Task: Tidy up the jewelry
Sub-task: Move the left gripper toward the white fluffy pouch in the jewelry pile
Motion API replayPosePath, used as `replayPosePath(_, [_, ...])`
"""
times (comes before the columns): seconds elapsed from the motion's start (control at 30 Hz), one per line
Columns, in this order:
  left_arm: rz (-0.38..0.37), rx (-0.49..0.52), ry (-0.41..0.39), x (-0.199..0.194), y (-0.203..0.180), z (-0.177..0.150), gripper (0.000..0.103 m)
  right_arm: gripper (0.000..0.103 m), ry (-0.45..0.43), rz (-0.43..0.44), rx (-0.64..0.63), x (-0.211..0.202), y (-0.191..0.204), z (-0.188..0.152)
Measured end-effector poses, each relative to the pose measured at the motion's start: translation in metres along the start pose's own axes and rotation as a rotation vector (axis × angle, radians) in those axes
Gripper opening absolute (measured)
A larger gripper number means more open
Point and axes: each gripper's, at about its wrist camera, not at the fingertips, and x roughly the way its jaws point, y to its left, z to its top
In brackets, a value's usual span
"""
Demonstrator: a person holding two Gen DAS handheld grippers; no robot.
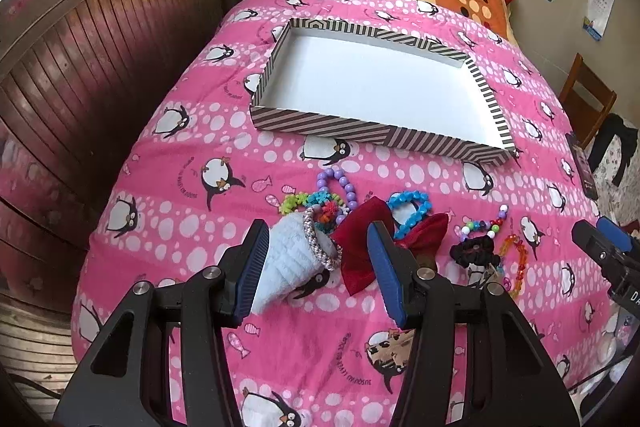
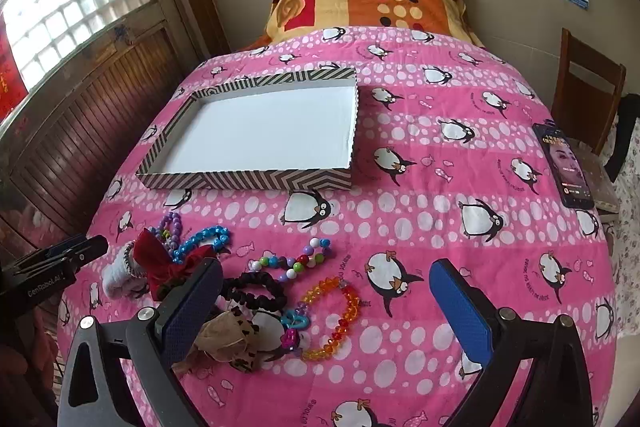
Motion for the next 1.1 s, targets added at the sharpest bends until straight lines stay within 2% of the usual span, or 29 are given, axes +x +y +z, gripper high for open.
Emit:
replayPosePath(0.23, [0.002, -0.012, 0.009, 0.001, 0.006, -0.003, 0.051, 0.102, 0.019, 0.021, 0.021, 0.001, -0.005, -0.003])
replayPosePath(0.83, [0.016, -0.037, 0.019, -0.001, 0.011, -0.007, 0.051, 0.102, 0.041, 0.004, 0.021, 0.005, -0.010, -0.004])
replayPosePath(1.1, [0.024, -0.064, 0.035, 0.000, 0.023, -0.011, 0.051, 0.102, 0.048, -0.029, 0.040, 0.003, -0.032, -0.006])
